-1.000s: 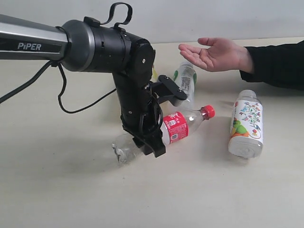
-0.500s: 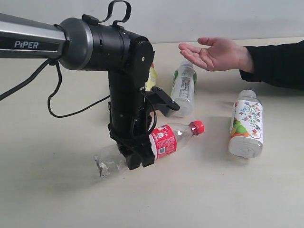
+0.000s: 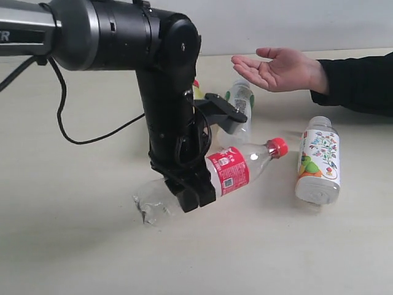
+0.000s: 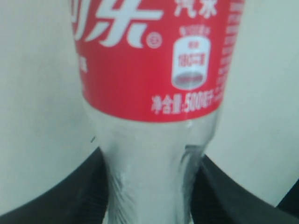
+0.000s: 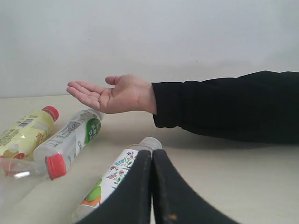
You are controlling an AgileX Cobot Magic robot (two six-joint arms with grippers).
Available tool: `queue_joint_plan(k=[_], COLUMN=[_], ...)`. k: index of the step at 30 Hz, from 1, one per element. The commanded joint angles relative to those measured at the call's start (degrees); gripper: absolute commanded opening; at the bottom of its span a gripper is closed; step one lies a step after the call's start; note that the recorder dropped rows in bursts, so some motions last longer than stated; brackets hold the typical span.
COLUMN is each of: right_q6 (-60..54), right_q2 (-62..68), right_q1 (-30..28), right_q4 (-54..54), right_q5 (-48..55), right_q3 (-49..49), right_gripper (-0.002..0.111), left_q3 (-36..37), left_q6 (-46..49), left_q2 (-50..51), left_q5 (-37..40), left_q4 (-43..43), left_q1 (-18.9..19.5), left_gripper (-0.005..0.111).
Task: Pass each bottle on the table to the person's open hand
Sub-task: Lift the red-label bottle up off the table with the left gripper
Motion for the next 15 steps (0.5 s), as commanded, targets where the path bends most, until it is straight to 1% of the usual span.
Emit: queue_joint_plan(k=[1, 5, 10, 12, 15], right_q6=[-0.07, -0.07, -0.07, -0.07, -0.07], right_q2=[-0.39, -0.39, -0.39, -0.39, -0.39], right_q1=[-0.21, -0.21, -0.21, -0.21, -0.21], right_q4=[-0.05, -0.05, -0.05, -0.05, -0.05], right_q5=[-0.5, -0.5, -0.5, -0.5, -0.5], right_q3=[0.29, 0.29, 0.29, 0.29, 0.29], right_gripper=[0.0, 0.0, 0.0, 0.0, 0.0], left_q3=[-2.67, -5.79, -10.25, -11.61, -13.07], left_q6=[-0.07, -0.45, -0.76, -2.5, -7.11], left_q2=[-4.11, -6.33, -8.13, -8.45, -8.56], left_q5=[0.22, -0.69, -2.62, -4.95, -10.24], left_q4=[-2.64, -6.37, -14.95, -17.35, -18.38], left_q1=[-1.65, -2.26, -2.26, -2.26, -2.26], left_gripper=[0.0, 0.0, 0.0, 0.0, 0.0])
